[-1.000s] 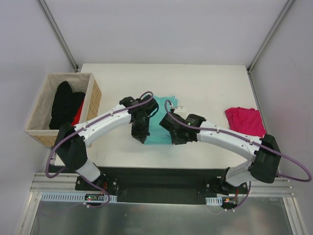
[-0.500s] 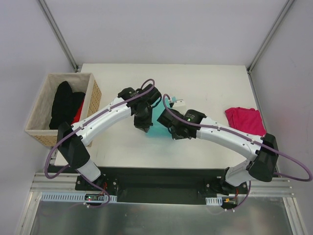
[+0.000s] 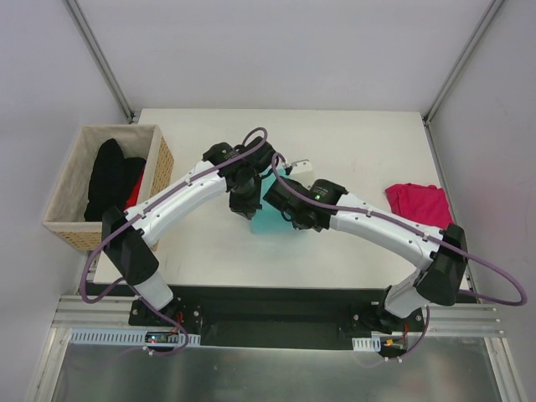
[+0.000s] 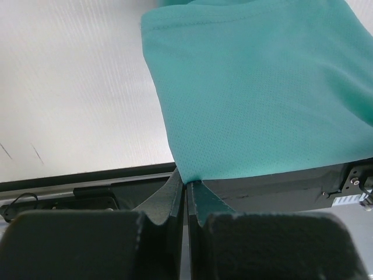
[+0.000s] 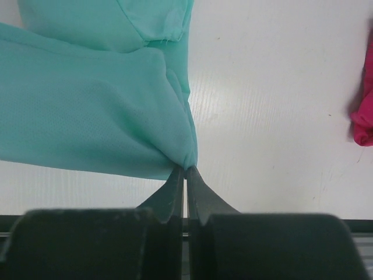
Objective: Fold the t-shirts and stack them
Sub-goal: Fold the long partially folded tshirt into a neat square
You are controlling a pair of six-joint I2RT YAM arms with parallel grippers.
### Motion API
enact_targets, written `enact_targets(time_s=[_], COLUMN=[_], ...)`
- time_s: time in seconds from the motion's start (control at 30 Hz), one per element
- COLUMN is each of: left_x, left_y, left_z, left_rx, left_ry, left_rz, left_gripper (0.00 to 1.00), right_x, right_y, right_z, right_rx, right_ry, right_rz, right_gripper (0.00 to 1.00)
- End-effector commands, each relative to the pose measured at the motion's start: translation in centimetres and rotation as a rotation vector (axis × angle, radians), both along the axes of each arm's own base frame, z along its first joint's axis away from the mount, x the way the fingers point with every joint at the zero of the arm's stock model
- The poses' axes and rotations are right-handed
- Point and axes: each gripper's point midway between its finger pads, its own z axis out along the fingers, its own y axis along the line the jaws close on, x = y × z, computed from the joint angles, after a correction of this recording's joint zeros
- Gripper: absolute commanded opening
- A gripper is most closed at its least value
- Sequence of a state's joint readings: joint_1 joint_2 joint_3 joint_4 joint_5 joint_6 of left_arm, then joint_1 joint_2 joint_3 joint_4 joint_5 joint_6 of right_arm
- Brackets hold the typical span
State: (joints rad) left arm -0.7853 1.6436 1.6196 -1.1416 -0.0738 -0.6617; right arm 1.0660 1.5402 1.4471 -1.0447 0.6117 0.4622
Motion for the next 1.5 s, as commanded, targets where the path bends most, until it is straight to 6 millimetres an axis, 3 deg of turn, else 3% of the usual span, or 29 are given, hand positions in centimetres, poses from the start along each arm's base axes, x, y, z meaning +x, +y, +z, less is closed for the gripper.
enact_targets(time_s=[0.0,0.33,0.53,0.73,0.8,0.97,1.2,1.47], left_x=[1.0,4.7,7.8,10.9,11.8,14.2,17.6,20.2], left_y=[1.4,2.8,1.9,0.3,0.1,0.0,1.7,3.2], left_z=[0.7,1.3,1.1,-1.1,-1.1,-2.8,-3.6,-3.5], left_rx=[0.042,0.058,0.062,0.061,0.045,0.028,-0.003,-0.019], left_ry=[-0.024,-0.064,-0.082,-0.052,-0.050,-0.027,-0.026,-0.063], left_rz=[0.009,0.037,0.009,-0.022,-0.025,-0.025,0.024,0.053], left_gripper=[0.00,0.00,0.00,0.00,0.00,0.00,0.00,0.00], right_x=[1.8,6.5,9.7,13.0,14.2,17.2,20.3,23.6], right_y=[-0.4,0.2,0.7,1.2,1.4,1.7,2.5,1.9], right_z=[1.3,1.8,1.4,-0.3,-0.1,-2.1,-3.6,-2.2], right_rx=[-0.038,-0.067,-0.080,-0.098,-0.082,-0.087,-0.083,-0.097], right_ry=[-0.051,-0.094,-0.093,-0.056,-0.057,-0.028,-0.023,-0.078], right_rz=[0.002,0.014,0.030,0.037,0.028,0.032,0.069,0.061], right_gripper=[0.01,0.01,0.01,0.01,0.01,0.01,0.01,0.01])
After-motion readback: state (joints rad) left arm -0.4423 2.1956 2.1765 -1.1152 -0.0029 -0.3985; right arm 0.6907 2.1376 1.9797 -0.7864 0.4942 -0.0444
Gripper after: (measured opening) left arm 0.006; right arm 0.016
